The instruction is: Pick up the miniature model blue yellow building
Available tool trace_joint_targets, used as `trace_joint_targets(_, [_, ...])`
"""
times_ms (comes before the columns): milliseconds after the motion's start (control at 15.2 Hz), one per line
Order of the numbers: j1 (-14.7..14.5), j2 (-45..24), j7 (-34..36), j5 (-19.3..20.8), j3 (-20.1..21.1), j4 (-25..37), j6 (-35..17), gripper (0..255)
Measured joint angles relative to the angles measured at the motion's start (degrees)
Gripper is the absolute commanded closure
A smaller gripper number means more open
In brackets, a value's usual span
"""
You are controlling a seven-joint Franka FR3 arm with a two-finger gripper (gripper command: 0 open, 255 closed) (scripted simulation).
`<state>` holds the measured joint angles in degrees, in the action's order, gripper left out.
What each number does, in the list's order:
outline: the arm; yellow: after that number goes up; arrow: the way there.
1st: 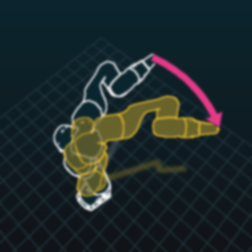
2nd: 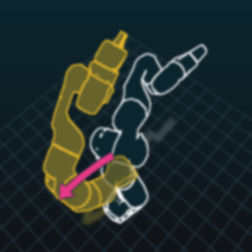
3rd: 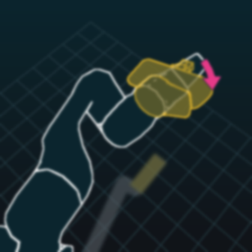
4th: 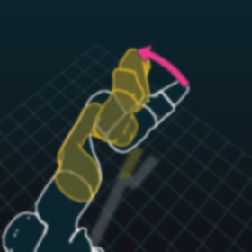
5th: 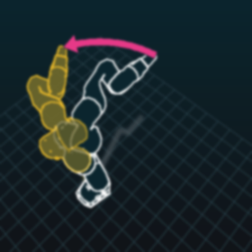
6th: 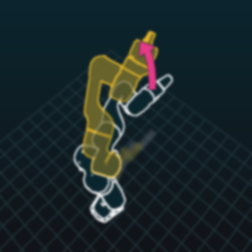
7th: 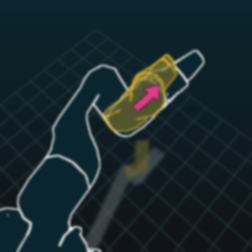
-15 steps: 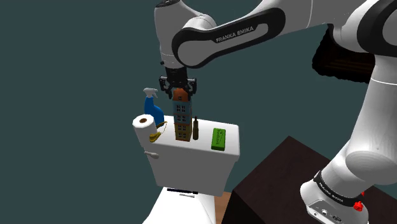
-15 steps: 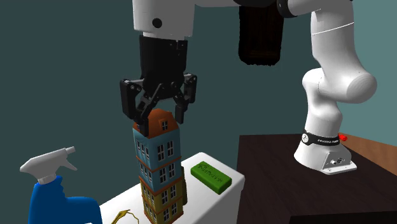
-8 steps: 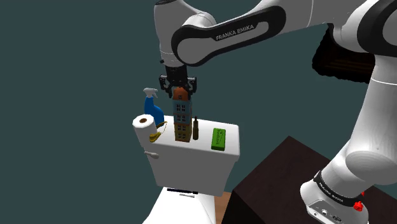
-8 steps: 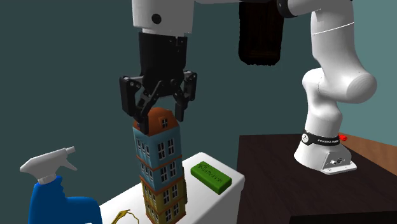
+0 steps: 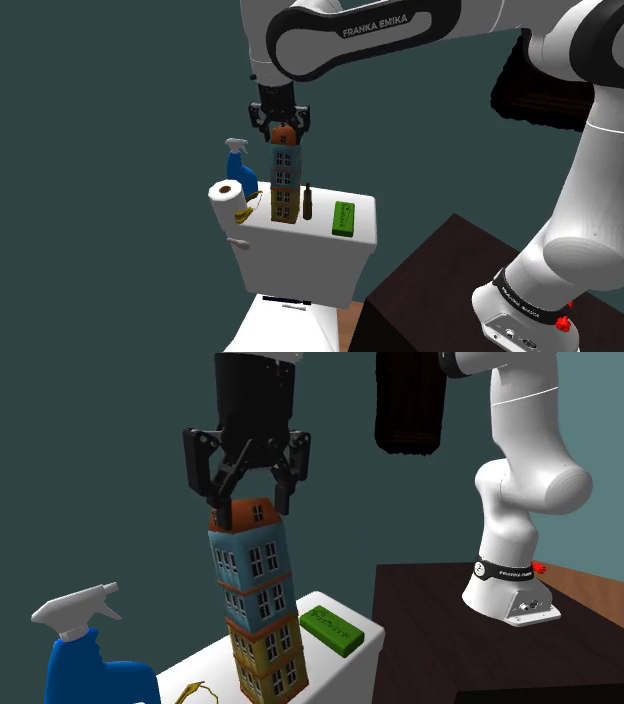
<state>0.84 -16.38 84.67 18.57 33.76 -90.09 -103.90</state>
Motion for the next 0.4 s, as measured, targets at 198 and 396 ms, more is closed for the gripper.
trace_joint_targets(198, [-0.31,-0.26,-0.42,-0.01,0.05,2.62,2.33,255])
trace_joint_targets(396, [-0.62,-0.48,-0.71,0.01,0.11,4.85,4.35,255])
